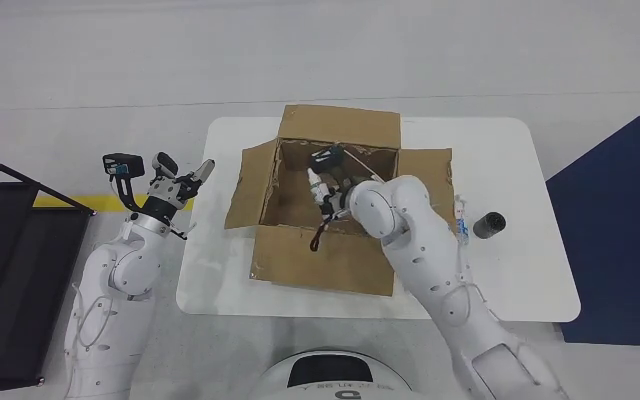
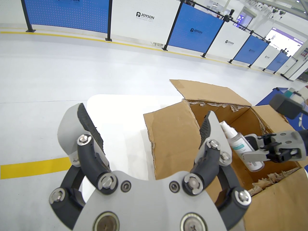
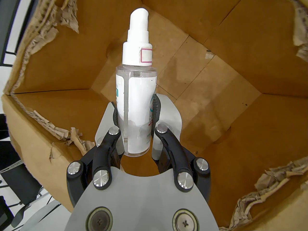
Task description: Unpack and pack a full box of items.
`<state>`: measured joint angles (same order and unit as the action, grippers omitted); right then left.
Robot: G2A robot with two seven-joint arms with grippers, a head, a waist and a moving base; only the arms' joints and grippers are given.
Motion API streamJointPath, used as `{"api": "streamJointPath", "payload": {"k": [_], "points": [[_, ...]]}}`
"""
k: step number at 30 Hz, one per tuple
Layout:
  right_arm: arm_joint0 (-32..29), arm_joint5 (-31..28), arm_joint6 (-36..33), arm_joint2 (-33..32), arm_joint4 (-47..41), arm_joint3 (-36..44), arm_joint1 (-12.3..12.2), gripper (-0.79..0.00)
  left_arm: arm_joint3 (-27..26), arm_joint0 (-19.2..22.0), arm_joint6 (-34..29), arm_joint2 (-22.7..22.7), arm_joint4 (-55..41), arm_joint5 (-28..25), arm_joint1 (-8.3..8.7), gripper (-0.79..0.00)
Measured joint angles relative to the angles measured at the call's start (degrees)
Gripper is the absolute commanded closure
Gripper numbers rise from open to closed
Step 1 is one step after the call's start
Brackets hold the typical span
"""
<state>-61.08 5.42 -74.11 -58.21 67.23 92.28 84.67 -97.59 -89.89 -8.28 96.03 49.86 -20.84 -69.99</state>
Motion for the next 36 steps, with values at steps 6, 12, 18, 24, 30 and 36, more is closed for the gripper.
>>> {"api": "streamJointPath", "payload": {"k": [6,12,18,24,30,36], "points": [[3.02,1.00,-1.14,2.64,-0.04,-3.43,0.63,-0.739,0.00,0.00,0.00,0.00,0.00,0.00,0.00,-0.785],[-1.79,-2.04,3.73,-3.93,-8.22,7.71,-0.27,-0.785,0.00,0.00,0.00,0.00,0.00,0.00,0.00,-0.785],[-14.46,-8.23,7.90,-16.56,-16.14,27.71,-2.36,-0.785,0.00,0.00,0.00,0.00,0.00,0.00,0.00,-0.785],[-13.95,-8.18,7.82,-16.41,-16.05,27.21,-2.34,-0.785,0.00,0.00,0.00,0.00,0.00,0.00,0.00,-0.785],[-15.54,-6.78,9.88,-18.20,-14.12,28.43,-2.61,-0.785,0.00,0.00,0.00,0.00,0.00,0.00,0.00,-0.785],[-27.37,3.78,13.13,-35.99,-10.80,37.56,-3.91,-0.785,0.00,0.00,0.00,0.00,0.00,0.00,0.00,-0.785]]}}
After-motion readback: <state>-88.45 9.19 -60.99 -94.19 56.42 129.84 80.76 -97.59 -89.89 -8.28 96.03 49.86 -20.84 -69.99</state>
